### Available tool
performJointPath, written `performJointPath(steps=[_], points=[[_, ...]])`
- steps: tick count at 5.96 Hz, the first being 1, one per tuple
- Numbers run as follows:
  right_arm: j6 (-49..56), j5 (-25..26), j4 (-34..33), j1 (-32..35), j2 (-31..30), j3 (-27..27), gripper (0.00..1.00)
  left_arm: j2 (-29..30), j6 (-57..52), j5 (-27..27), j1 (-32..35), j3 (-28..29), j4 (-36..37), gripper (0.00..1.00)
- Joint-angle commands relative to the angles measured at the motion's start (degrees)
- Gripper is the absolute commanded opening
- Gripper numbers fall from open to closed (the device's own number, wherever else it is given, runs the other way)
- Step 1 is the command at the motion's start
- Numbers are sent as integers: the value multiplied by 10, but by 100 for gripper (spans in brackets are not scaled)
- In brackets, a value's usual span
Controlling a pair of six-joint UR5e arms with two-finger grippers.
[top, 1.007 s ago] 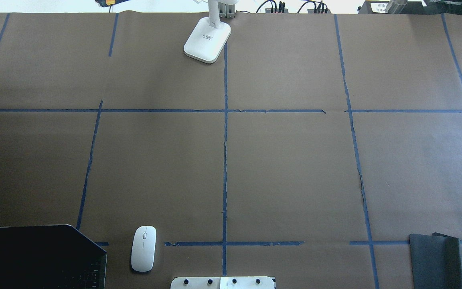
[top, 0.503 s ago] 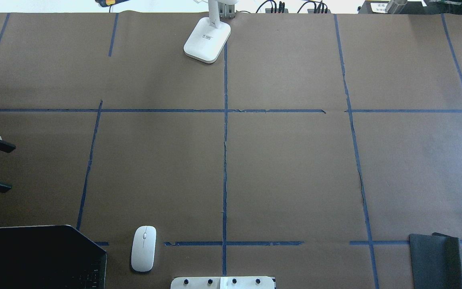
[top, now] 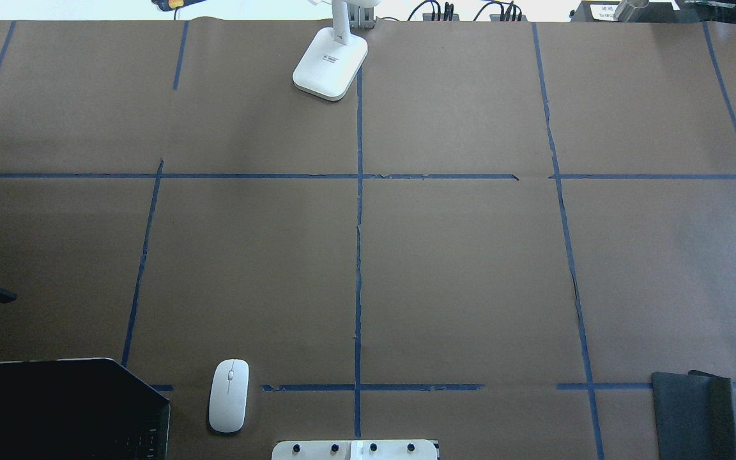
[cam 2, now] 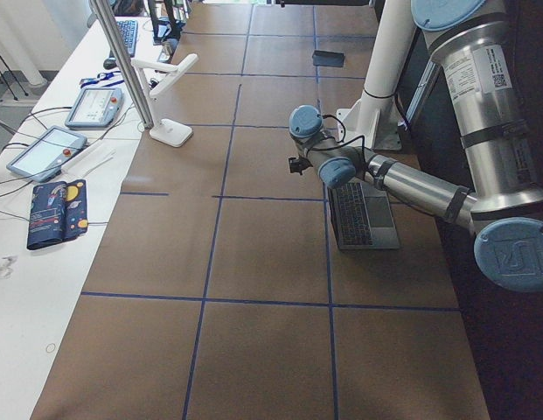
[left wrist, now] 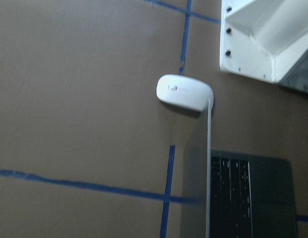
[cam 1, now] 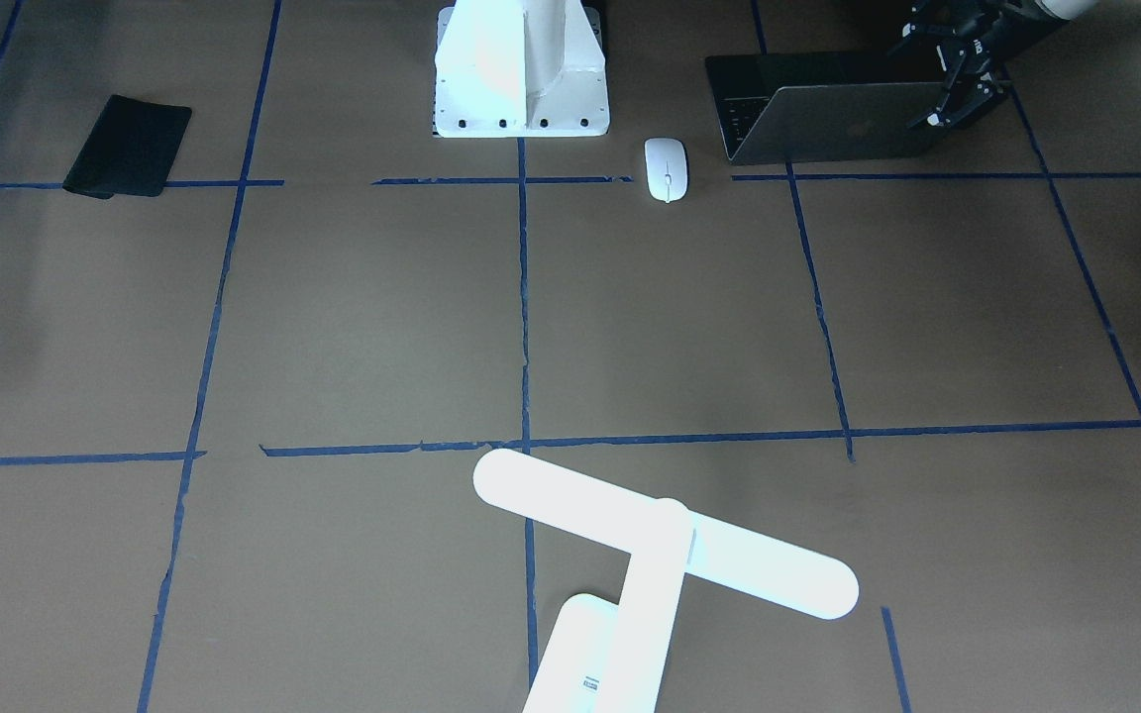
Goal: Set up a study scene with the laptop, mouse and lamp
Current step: 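Grasp the lid of the closed dark laptop with the left gripper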
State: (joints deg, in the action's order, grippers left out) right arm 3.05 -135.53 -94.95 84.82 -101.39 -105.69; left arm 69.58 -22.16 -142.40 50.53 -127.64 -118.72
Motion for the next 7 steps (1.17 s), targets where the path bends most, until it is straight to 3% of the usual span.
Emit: performJointPath(steps=[1, 3, 4, 5, 6, 7], points=[[0, 0, -1, 0, 0, 1, 100, -20, -12, 17, -21, 5, 1, 98], [-1, 0, -1, 0, 0, 0, 100, -17, -10, 16, -32, 30, 2, 91], [0, 0, -1, 0, -1, 1, 100, -16, -7, 15, -42, 38, 2, 79], [0, 0, -1, 0, -2, 0, 100, -17, -6, 12, -43, 40, 7, 36], [0, 0, -1, 0, -2, 0, 100, -16, -7, 12, -43, 40, 9, 4], [0, 0, -1, 0, -1, 0, 100, -9, -8, 10, -43, 38, 7, 0]])
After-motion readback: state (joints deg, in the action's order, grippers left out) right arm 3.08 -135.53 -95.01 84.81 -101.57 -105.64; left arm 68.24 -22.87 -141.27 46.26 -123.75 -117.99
